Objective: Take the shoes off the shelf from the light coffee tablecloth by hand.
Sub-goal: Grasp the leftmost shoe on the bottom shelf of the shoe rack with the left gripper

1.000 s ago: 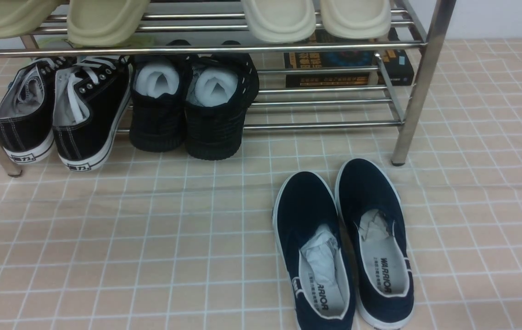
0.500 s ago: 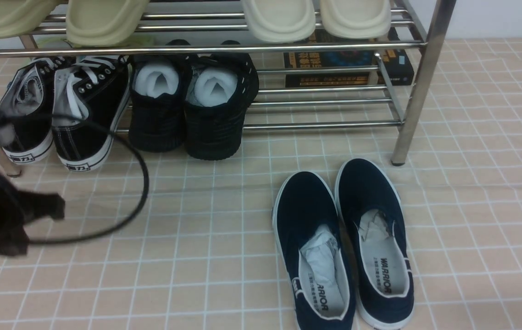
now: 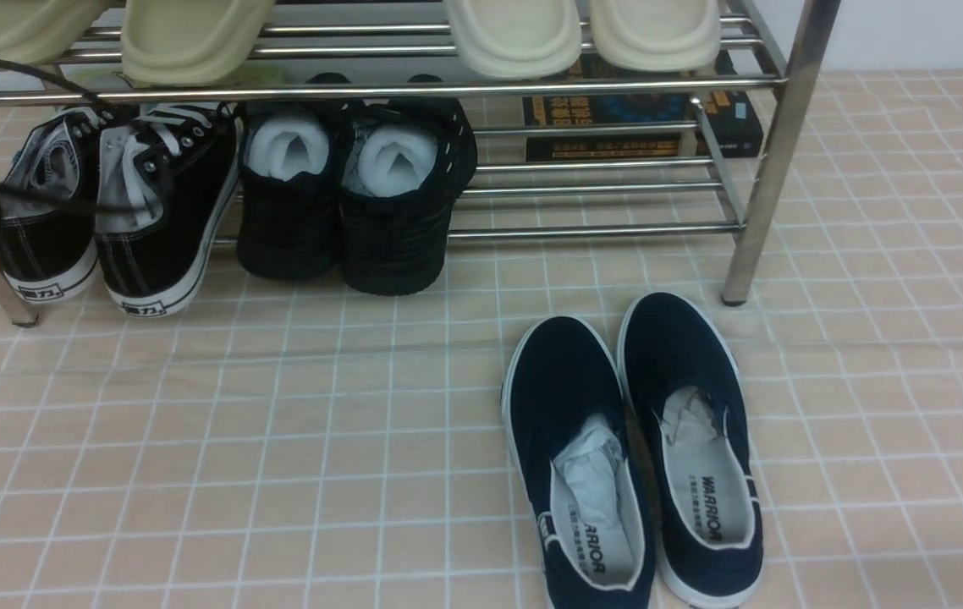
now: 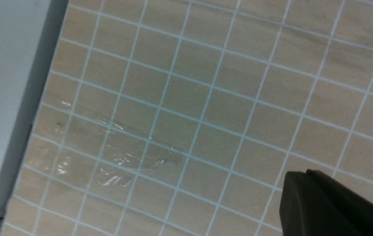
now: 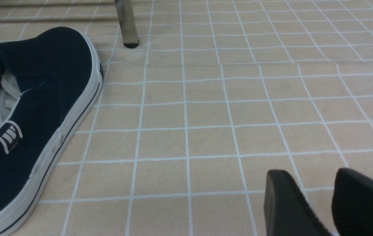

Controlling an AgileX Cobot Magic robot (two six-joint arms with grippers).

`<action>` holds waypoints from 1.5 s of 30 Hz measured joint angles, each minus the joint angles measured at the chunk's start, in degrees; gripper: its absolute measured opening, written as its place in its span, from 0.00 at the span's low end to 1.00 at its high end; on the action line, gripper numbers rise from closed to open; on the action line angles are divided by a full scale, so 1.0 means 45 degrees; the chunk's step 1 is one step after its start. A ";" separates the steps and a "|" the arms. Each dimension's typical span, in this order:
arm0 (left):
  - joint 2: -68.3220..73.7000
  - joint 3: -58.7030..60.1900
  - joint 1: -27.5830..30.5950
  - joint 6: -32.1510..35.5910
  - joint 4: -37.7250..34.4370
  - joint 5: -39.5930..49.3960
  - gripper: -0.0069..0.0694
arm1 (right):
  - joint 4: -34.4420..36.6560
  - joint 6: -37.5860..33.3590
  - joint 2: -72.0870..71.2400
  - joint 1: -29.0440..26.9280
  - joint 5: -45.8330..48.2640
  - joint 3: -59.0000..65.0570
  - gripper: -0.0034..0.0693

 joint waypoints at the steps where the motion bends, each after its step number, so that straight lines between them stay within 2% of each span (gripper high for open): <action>1: 0.0362 -0.0188 0.0734 0.0200 -0.0839 -0.0068 0.11 | 0.0000 0.0000 0.0000 0.0000 0.0000 0.0000 0.38; 4: 0.0932 -0.0651 0.2291 0.0342 -0.2666 -0.0246 0.11 | 0.0000 0.0000 0.0000 0.0000 0.0000 0.0000 0.38; 7: 0.1064 -0.0966 0.2849 0.0496 -0.3919 -0.0693 0.11 | 0.0000 0.0000 0.0000 0.0000 0.0000 0.0000 0.38; 11: 0.1052 -0.1126 0.2626 0.0957 -0.4768 -0.1828 0.13 | 0.0000 0.0000 0.0000 0.0000 0.0000 0.0000 0.38; 15: 0.1196 -0.1142 0.2029 0.1050 -0.4854 -0.2900 0.20 | 0.0000 0.0000 0.0000 0.0000 0.0000 0.0000 0.38; 24: 0.2085 -0.1147 0.1555 0.0834 -0.4940 -0.5387 0.53 | 0.0000 0.0000 0.0000 0.0000 0.0000 0.0000 0.38; 28: 0.2598 -0.1147 0.1555 0.0834 -0.4992 -0.5946 0.61 | 0.0000 0.0000 0.0000 0.0000 0.0000 0.0000 0.38; 35: 0.3049 -0.1147 0.1555 0.0834 -0.4992 -0.6749 0.63 | 0.0000 0.0000 0.0000 0.0000 0.0000 0.0000 0.38; 45: 0.3952 -0.1147 0.1555 0.0834 -0.5341 -0.6693 0.62 | 0.0000 0.0000 0.0000 0.0000 0.0000 0.0000 0.38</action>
